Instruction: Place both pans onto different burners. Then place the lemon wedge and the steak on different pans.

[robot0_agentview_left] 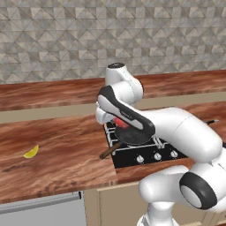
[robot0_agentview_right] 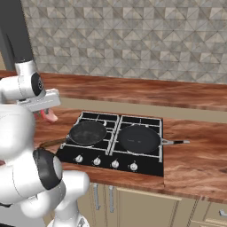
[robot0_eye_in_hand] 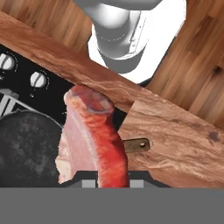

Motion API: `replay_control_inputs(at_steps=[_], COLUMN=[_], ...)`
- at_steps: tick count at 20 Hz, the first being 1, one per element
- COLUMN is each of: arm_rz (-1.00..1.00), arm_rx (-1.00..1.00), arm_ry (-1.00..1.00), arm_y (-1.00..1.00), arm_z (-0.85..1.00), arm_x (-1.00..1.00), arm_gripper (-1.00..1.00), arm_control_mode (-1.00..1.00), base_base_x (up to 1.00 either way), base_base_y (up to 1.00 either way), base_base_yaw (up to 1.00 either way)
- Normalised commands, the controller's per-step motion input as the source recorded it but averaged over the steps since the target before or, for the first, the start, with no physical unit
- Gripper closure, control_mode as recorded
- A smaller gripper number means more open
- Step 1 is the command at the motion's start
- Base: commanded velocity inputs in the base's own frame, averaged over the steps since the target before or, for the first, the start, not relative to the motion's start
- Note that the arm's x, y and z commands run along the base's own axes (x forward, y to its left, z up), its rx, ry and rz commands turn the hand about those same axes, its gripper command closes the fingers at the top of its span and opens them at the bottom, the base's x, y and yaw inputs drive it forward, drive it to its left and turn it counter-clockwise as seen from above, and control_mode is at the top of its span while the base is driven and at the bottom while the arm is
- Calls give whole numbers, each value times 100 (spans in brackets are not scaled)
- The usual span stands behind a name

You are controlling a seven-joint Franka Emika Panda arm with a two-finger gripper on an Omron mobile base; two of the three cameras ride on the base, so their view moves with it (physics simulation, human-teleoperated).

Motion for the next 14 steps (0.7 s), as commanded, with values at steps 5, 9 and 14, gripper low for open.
replay_control_inputs(at_steps=[5,9,14], arm_rz=[-2,-3,-4], arm_rx=[2,1,1], arm_ry=[0,0,1], arm_y=[-78,-79,-76], arm_z=[12,7,2], arm_x=[0,5,15], arm_gripper=[100,100,100], arm_control_mode=[-100,-100,-100], base_base_x=[0,0,0], base_base_y=[0,0,0], base_base_yaw=[0,0,0])
